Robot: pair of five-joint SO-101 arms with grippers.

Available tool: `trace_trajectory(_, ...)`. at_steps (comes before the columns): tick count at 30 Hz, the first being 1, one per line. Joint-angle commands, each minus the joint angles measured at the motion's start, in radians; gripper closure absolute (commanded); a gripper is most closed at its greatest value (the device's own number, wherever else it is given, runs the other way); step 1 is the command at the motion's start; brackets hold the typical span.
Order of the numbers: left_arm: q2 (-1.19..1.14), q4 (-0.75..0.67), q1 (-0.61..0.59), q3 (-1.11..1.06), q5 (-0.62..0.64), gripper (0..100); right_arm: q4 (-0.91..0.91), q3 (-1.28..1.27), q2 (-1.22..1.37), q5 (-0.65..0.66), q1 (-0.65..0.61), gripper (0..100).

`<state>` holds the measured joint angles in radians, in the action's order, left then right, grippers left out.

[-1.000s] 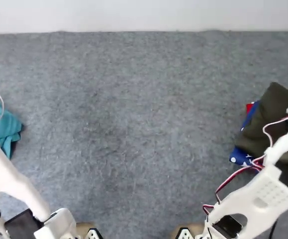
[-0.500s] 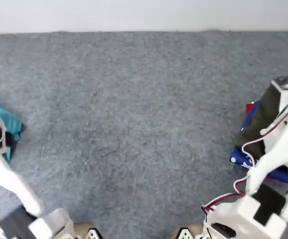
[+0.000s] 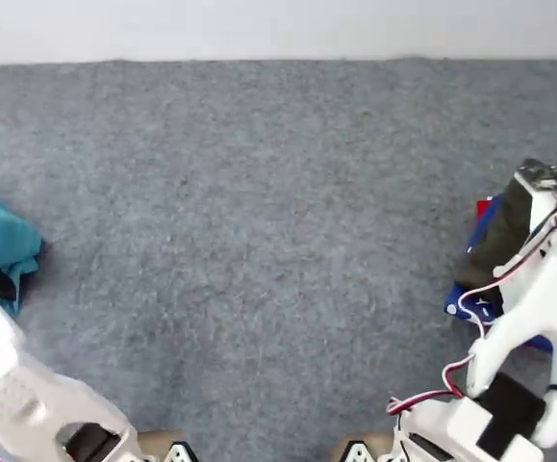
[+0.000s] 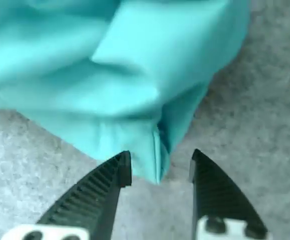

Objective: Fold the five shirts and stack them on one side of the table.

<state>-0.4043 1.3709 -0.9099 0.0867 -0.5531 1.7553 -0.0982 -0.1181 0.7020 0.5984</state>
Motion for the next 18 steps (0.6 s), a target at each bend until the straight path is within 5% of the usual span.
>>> trace_trajectory(1,-0.069,-0.009,-0.008,0.131,-0.008,83,0.038,-0.002,-0.056,-0.054,-0.010,98.7)
trace_trajectory(9,-0.253,0.003,-0.002,0.255,-0.008,95,0.039,-0.002,-0.065,-0.071,-0.010,98.7)
trace_trajectory(18,-0.258,0.344,0.069,0.653,0.028,99,0.038,0.000,-0.065,-0.071,-0.018,98.7)
